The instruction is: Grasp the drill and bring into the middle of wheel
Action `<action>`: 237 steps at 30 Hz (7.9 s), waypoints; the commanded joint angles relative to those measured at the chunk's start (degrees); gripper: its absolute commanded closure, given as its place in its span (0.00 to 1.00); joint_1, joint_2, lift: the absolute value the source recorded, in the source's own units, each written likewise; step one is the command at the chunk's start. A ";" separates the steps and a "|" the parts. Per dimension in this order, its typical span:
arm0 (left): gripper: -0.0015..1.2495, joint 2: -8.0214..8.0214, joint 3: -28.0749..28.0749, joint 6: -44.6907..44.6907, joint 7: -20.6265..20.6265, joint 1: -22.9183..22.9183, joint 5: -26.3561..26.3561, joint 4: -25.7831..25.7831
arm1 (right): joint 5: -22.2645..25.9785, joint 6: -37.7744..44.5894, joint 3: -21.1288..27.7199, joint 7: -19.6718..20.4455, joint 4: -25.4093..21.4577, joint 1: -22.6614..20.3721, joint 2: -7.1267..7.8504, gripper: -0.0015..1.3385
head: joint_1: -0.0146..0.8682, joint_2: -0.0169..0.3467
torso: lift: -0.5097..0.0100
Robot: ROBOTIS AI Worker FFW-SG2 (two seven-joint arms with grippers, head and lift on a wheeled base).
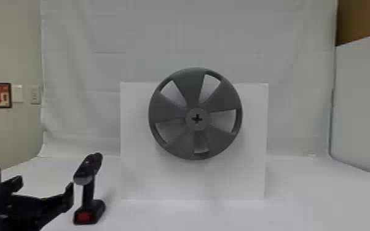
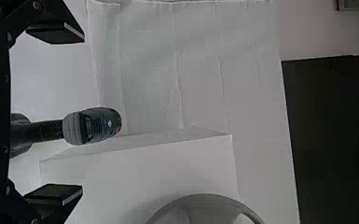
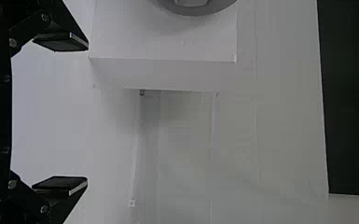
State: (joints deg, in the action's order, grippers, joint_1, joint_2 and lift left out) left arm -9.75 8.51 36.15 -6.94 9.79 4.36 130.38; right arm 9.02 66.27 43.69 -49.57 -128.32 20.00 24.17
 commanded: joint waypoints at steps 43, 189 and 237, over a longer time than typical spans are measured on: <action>0.12 1.14 -1.91 25.20 0.00 7.26 0.03 0.05 | -1.90 1.32 -2.30 0.00 0.26 0.30 0.00 0.20 | 0.08 0.13 | 0.21; 0.98 2.64 -9.30 -2.31 11.60 21.15 4.51 -36.25 | -3.13 2.02 -4.58 -0.09 1.76 0.57 -0.44 0.20 | 0.08 0.13 | 0.21; 0.98 -4.75 -26.17 11.23 15.11 14.29 16.82 2.07 | -4.09 2.02 -2.65 -0.09 1.67 2.06 -1.14 0.20 | 0.08 0.13 | 0.21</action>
State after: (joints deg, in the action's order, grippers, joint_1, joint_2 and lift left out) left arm -14.03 -15.79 47.37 8.17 23.29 19.45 132.02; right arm 5.08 68.29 41.01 -49.66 -126.60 22.11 23.13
